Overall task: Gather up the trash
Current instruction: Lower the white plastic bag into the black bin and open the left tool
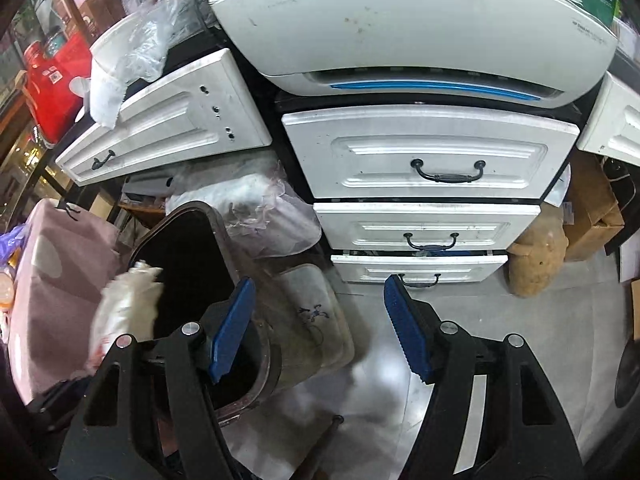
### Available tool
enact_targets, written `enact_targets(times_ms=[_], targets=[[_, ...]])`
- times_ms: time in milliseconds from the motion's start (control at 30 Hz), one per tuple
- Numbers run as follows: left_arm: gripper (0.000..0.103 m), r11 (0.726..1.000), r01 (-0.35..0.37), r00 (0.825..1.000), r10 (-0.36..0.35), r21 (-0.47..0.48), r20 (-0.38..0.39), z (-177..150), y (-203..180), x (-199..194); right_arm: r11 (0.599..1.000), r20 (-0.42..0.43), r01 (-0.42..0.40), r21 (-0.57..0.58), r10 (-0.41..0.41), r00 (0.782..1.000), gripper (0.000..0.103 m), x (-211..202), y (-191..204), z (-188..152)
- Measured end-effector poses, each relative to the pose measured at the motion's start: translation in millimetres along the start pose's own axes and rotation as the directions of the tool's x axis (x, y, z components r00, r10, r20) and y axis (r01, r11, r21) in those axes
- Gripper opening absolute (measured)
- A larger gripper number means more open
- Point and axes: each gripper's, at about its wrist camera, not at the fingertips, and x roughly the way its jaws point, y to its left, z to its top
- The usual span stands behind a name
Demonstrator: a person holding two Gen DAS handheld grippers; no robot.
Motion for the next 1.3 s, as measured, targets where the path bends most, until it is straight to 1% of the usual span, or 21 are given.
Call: enact_targets(times_ms=[33,100,133,167,233,267,333,433,533,600,667,767,900,967,1100,1167,1300], targets=[[0.023,1.0,-0.002,1.0,0.002,-0.008,-0.006,-0.3,0.7,2.5,1.0,0.002,-0.004,-0.003,0.004,1.0,0.067,-0.7,2.4,-0.9],[0.034,1.0,-0.002,1.0,0.002,-0.024,-0.019,0.6,0.9,6.3,1.0,0.003,-0.015,-0.014,0.015,1.0,0.067,-2.5,6.5,-1.4],[0.05,1.0,0.0,1.0,-0.001,-0.026,-0.021,1.1,0.6,7.8,1.0,0.004,-0.018,-0.017,0.019,1.0,0.067,-3.5,8.0,-1.6],[0.068,1.0,0.0,1.0,0.0,-0.028,-0.021,1.2,0.1,8.3,1.0,0.007,-0.022,-0.02,0.022,1.0,0.067,-5.3,9.5,-1.9],[0.084,1.0,-0.002,1.0,0.002,-0.029,-0.005,0.4,-1.8,5.6,0.999,0.014,-0.027,-0.02,0.027,1.0,0.067,-8.9,11.6,-1.8],[0.089,1.0,-0.006,1.0,0.006,-0.023,-0.004,0.2,-3.2,4.3,0.999,0.018,-0.029,-0.019,0.029,0.999,0.067,-10.5,13.0,-1.6],[0.092,1.0,-0.007,1.0,0.007,-0.009,-0.014,1.1,-6.6,6.0,0.999,0.029,-0.027,-0.018,0.027,0.999,0.069,-15.1,14.3,-0.3],[0.092,1.0,0.012,1.0,-0.011,0.004,-0.023,-0.6,-9.8,3.1,0.999,0.059,-0.019,-0.027,0.02,0.998,0.075,-23.8,17.0,2.5],[0.092,0.999,0.04,0.999,-0.04,0.003,-0.005,-3.4,-12.7,-7.4,0.999,0.09,-0.021,-0.042,0.024,0.996,0.079,-32.2,21.5,4.9],[0.093,0.998,0.061,0.998,-0.061,0.014,0.03,-6.6,-15.3,-22.0,0.998,0.108,-0.025,-0.056,0.031,0.994,0.08,-36.6,25.1,6.2],[0.094,0.998,0.06,0.996,-0.061,0.029,0.063,-9.5,-18.0,-35.4,0.997,0.131,-0.024,-0.075,0.034,0.991,0.081,-42.2,30.7,6.8],[0.095,0.996,0.077,0.99,-0.082,0.05,0.112,-13.8,-19.2,-61.5,0.994,0.158,-0.041,-0.105,0.058,0.986,0.083,-51.2,40.0,7.7],[0.097,0.994,0.079,0.972,-0.093,0.073,0.214,-21.0,-14.6,-105.7,0.985,0.185,-0.077,-0.153,0.105,0.977,0.085,-65.8,58.8,6.3],[0.097,0.995,0.062,0.962,-0.08,0.077,0.259,-24.9,-9.6,-123.2,0.977,0.189,-0.102,-0.186,0.137,0.972,0.086,-73.0,72.8,4.0],[0.097,0.998,-0.035,0.941,0.014,0.058,0.337,-32.3,7.1,-152.6,0.948,0.179,-0.155,-0.279,0.21,0.961,0.087,-85.6,106.3,-4.6],[0.097,0.995,-0.089,0.929,0.069,0.037,0.363,-37.0,19.8,-162.9,0.933,0.169,-0.177,-0.313,0.238,0.956,0.087,-89.6,121.2,-9.7],[0.097,0.988,-0.152,0.912,0.155,-0.039,0.381,-46.7,50.5,-178.7,0.891,0.141,-0.216,-0.399,0.292,0.946,0.087,-97.3,156.3,-22.7]])
